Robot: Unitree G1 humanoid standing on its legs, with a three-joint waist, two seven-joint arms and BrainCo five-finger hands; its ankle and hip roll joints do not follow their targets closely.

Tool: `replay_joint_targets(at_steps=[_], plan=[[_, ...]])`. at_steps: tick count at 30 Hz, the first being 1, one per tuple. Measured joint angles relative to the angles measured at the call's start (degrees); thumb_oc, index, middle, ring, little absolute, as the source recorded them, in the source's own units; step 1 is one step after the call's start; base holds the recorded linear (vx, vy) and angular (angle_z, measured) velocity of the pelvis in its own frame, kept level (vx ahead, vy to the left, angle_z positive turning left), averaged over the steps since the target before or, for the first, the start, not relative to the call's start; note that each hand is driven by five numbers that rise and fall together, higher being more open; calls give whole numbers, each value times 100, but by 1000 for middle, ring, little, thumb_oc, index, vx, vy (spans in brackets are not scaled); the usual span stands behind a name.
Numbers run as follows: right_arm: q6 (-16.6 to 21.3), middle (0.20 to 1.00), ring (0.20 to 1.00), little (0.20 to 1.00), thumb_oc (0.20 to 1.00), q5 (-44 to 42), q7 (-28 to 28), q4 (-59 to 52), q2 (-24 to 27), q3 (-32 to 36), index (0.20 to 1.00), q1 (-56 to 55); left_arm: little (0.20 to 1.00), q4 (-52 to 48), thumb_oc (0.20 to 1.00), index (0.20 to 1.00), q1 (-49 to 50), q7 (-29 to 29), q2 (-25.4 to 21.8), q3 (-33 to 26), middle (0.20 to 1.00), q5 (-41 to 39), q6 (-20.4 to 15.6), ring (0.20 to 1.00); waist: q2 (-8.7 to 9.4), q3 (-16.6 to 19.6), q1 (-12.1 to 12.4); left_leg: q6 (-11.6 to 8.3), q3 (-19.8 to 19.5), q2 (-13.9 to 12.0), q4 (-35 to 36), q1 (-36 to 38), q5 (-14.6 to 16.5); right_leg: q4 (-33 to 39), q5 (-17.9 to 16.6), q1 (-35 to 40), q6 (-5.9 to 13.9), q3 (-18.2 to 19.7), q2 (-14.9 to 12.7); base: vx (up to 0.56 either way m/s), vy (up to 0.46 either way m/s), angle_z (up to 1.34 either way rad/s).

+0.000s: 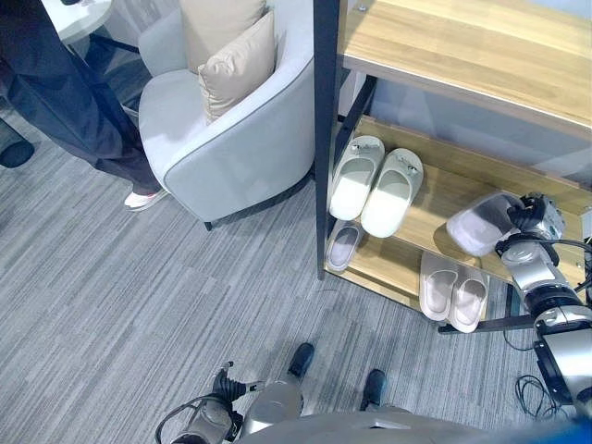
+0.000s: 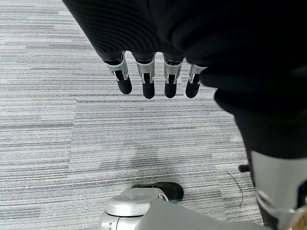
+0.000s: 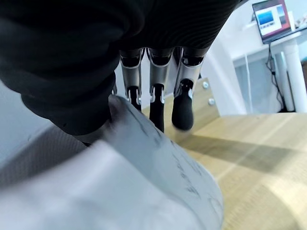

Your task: Arrange the slippers neatly on the shoe rack.

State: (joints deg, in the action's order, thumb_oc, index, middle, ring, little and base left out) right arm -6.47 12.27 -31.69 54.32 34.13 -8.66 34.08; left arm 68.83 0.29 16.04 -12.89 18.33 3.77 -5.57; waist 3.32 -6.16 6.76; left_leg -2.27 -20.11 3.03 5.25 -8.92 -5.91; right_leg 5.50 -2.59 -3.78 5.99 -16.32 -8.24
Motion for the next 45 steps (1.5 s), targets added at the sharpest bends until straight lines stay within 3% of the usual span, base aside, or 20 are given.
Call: replay_joint_targets(at_steps=[3, 6, 11, 15, 19, 21, 26, 27, 28, 29, 31, 32, 33, 36, 38, 42, 45], plan=[[-101, 200, 200, 200, 200, 121, -7, -260, 0, 24, 200, -66, 1000, -9, 1000, 1000, 9, -3, 3, -3, 1000, -27, -1, 1000, -4, 2, -34, 2, 16, 1, 0, -11, -2, 0, -5, -23, -7, 18, -1, -17, 9, -3], [-174, 200, 200, 200, 200, 521, -123, -1250, -1, 245, 200, -549, 1000, -33, 1000, 1000, 47, -7, -14, -49, 1000, -13, -3, 1000, -26, 7, -70, 2, 61, 5, 0, -8, -2, 7, -5, -38, -6, 74, -10, -6, -1, -4], [-158, 200, 200, 200, 200, 1845, -219, -3928, 13, 693, 200, -2398, 1000, -159, 1000, 1000, 132, -74, 80, -450, 1000, 209, 12, 1000, -58, -8, -136, -18, 143, -5, 4, 125, 18, 11, 2, 61, -2, 133, -10, 11, -7, -5], [-59, 200, 200, 200, 200, 2516, -104, -4501, -356, 915, 200, -3404, 1000, -178, 1000, 1000, 266, -117, 83, -571, 1000, 253, 28, 1000, -42, 17, -366, 12, 400, -71, 9, 467, 163, 10, 26, 290, -26, 360, 23, 35, -33, -33], [213, 200, 200, 200, 200, 2521, 72, -4584, -599, 702, 200, -4064, 1000, -169, 1000, 1000, 510, -215, 113, -723, 1000, 266, 28, 1000, -142, 203, -643, 103, 731, -141, 35, 814, 279, 11, 29, 473, -31, 713, 76, 21, -47, -47], [390, 200, 200, 200, 200, 2703, 162, -4724, -574, 657, 200, -4386, 1000, -154, 1000, 1000, 580, -234, 113, -783, 1000, 262, 20, 1000, -149, 332, -620, 109, 811, -183, 8, 916, 305, -5, 58, 536, -41, 785, 117, -29, -88, -17], [1055, 200, 200, 200, 200, 2955, 401, -5331, 92, 383, 200, -4553, 1000, -145, 1000, 1000, 733, -240, 188, -1177, 1000, 165, -8, 1000, -193, 363, -596, 42, 858, -385, 7, 1124, 354, 4, 104, 744, -88, 840, 323, -113, -114, -8], [1115, 200, 200, 200, 200, 2915, 407, -5345, 75, 382, 200, -4604, 1000, -167, 1000, 1000, 722, -228, 218, -1102, 1000, 137, -7, 1000, -265, 321, -623, -2, 809, -365, -19, 1069, 302, -21, 107, 749, -110, 784, 369, -294, -6, 158], [1322, 200, 200, 200, 200, 2655, 515, -5945, 138, 622, 200, -5234, 1000, -326, 1000, 1000, 322, -193, 122, -543, 1000, 199, -37, 1000, -364, 4, -886, -133, 887, -428, -279, 507, 183, -81, 178, 696, -314, 100, 357, -232, 52, 160], [1431, 200, 200, 200, 200, 2660, 564, -5973, 186, 587, 200, -5271, 1000, -354, 1000, 1000, 243, -194, 158, -513, 1000, 242, -71, 1000, -416, -57, -872, -95, 1406, -567, -407, 356, 296, -214, 185, 504, -405, 90, 355, -235, 60, 157], [1495, 200, 200, 200, 200, 2609, 666, -5945, 197, 598, 200, -5192, 1000, -197, 1000, 1000, 116, -192, 162, -519, 1000, 246, -71, 1000, -455, -181, -985, 184, 2322, -707, -1249, 14, 667, -992, 507, -58, -484, 158, 150, -138, 31, -10], [1499, 200, 200, 200, 200, 2549, 680, -5946, 199, 595, 200, -5171, 1000, -186, 1000, 1000, 111, -190, 184, -555, 1000, 234, -77, 1000, -497, -201, -1056, 184, 2414, -708, -1534, 27, 804, -1463, 701, -297, -438, 232, 98, -141, 16, -15], [1495, 200, 200, 200, 200, 2284, 725, -5889, 44, 524, 200, -5178, 1000, -236, 1000, 1000, 4, -178, 196, -708, 1000, 172, -104, 1000, -385, -366, -1228, 100, 2446, -661, -1710, -31, 968, -2250, 981, -714, -384, 327, -41, -148, 31, -22], [1552, 200, 200, 200, 200, 2019, 933, -6040, 6, 96, 200, -5148, 1000, -683, 1000, 1000, -368, -63, 100, -958, 1000, -262, -264, 1000, -42, -893, -1231, 137, 2501, -685, -3176, -871, 1606, -3528, 1446, -1532, -429, 630, -191, -69, 40, -21], [1620, 200, 200, 200, 200, 1987, 1039, -6408, 137, -109, 200, -5137, 1000, -643, 1000, 1000, -511, -62, 122, -1203, 1000, -676, -422, 1000, -18, -1009, -1211, 178, 2469, -856, -4030, -1434, 2014, -4155, 1683, -1989, -467, 687, -167, -37, 17, -13], [1881, 200, 200, 200, 200, 1902, 1106, -6676, 434, -564, 200, -4724, 1000, -752, 1000, 1000, -503, 93, -85, -1391, 1000, -1207, -527, 1000, -83, -1125, -1087, 107, 2198, -912, -5505, -2322, 2691, -5506, 2308, -2793, -584, 757, -202, -26, 0, 1], [1904, 200, 200, 200, 200, 1894, 1127, -6367, 527, -899, 200, -4113, 1000, -776, 1000, 1000, -600, 285, -204, -1383, 1000, -1441, -580, 1000, -2, -1224, -975, 106, 2015, -935, -6485, -3190, 2989, -6513, 2687, -3614, -717, 776, -195, -130, -16, 12]])
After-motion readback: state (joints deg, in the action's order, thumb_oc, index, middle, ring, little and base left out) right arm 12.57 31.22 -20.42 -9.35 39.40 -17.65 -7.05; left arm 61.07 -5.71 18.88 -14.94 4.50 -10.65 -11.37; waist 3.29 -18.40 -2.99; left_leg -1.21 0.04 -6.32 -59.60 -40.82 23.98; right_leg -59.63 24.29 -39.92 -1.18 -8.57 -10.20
